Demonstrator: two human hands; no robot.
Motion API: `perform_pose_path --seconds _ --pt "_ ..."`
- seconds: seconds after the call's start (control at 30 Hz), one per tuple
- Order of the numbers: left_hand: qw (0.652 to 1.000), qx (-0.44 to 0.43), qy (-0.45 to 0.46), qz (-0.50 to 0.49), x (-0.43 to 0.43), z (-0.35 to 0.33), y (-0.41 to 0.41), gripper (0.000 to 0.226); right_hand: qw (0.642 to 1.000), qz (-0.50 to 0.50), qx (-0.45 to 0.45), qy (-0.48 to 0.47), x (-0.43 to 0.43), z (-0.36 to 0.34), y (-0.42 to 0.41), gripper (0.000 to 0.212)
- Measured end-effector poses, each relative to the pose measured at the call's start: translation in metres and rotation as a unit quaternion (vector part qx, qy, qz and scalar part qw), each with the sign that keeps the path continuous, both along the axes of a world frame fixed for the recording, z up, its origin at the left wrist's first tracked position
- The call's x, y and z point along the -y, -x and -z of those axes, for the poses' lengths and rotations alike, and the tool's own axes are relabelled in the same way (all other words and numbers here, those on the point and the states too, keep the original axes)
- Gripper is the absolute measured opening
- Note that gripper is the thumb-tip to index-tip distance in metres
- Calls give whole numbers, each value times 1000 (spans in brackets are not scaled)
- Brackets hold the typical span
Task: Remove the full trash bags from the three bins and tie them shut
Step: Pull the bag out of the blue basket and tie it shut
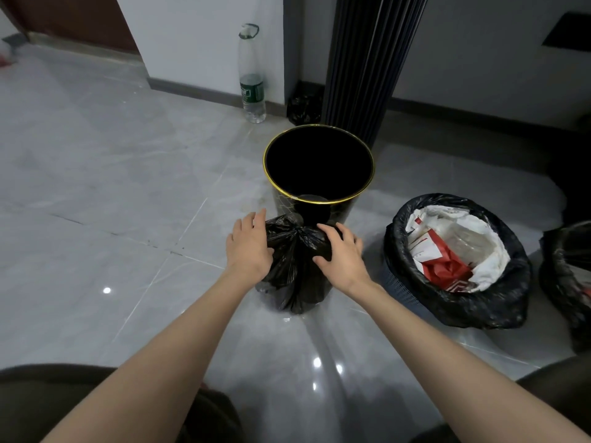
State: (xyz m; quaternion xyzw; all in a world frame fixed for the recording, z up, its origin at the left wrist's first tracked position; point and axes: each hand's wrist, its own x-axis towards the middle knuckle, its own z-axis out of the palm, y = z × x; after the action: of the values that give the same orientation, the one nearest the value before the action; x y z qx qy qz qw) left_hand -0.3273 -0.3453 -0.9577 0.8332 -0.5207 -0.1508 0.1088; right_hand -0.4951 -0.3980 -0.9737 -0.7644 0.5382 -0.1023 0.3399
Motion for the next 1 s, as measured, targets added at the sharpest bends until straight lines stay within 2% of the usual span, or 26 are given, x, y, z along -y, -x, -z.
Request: perform_pose_path --seconds 0.2,0.3,0.47,0.6,0.73,0.83,1.0 --pt "998 43 42 34 7 -34 53 75 995 -22 -60 70 -9 -29 52 60" --pt "993 73 40 86 10 -48 84 72 992 12 -82 94 -10 -37 96 54" --pt "984 71 10 162 11 -67 123 66 982 108 -147 45 -15 -27 163 48" --pt "975 64 -17 211 12 -80 144 61 969 109 -220 3 -18 -19 195 41" --pt "966 59 -63 245 12 -85 164 58 970 94 -223 10 -20 -10 212 41" --pt "965 24 -99 240 11 -79 183 58 977 76 -196 10 -21 -5 219 49" --pt "961 -116 -185 171 5 -38 206 53 985 56 -164 -7 -31 0 231 53"
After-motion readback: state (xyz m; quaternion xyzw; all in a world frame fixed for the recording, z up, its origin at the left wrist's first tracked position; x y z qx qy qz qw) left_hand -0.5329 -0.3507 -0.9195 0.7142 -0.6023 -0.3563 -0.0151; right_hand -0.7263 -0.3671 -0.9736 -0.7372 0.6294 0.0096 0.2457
